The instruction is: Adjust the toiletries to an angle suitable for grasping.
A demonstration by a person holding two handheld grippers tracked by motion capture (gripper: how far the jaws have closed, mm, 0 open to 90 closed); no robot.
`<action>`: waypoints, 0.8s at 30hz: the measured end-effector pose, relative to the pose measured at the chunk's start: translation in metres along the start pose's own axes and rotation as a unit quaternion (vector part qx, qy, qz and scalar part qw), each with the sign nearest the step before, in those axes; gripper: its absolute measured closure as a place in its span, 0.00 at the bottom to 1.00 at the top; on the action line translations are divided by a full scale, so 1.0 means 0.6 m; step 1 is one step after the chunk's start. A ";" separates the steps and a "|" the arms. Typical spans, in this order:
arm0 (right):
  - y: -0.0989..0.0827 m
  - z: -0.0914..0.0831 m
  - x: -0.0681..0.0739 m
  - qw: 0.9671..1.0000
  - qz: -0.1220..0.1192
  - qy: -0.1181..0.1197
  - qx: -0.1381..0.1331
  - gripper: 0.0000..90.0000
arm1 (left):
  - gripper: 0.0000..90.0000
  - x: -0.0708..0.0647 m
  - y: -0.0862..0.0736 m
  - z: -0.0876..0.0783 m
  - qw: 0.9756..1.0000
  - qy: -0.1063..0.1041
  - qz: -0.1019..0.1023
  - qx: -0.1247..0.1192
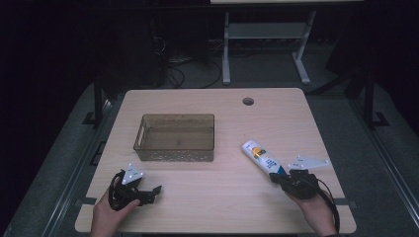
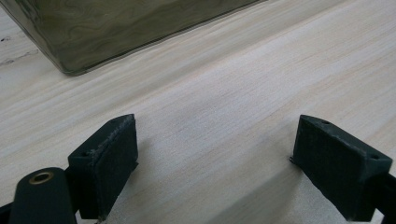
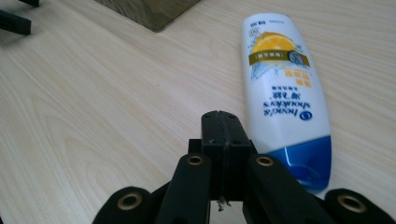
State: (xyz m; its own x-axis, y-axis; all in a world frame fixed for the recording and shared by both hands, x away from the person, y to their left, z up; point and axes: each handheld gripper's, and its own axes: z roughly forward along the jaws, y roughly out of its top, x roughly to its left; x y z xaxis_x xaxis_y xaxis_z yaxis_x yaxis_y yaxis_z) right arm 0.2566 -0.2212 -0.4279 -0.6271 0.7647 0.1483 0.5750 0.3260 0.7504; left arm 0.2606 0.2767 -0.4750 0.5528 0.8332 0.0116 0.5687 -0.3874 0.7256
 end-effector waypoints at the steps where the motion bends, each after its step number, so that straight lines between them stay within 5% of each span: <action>1: 0.000 0.000 0.000 1.000 0.000 0.000 0.000 0.99 | 0.14 0.000 0.000 0.000 1.000 0.000 0.000 0.000; 24: -0.019 0.035 -0.011 0.999 0.005 0.001 0.045 0.99 | 0.14 0.000 0.000 0.000 1.000 0.000 0.000 0.000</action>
State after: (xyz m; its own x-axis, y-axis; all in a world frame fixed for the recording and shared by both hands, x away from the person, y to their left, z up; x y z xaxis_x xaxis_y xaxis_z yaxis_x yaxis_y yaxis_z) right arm 0.2651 -0.2182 -0.4510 -0.6229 0.7664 0.1569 0.6258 0.3677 0.6879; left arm 0.2606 0.2767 -0.4750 0.5529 0.8331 0.0117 0.5687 -0.3876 0.7254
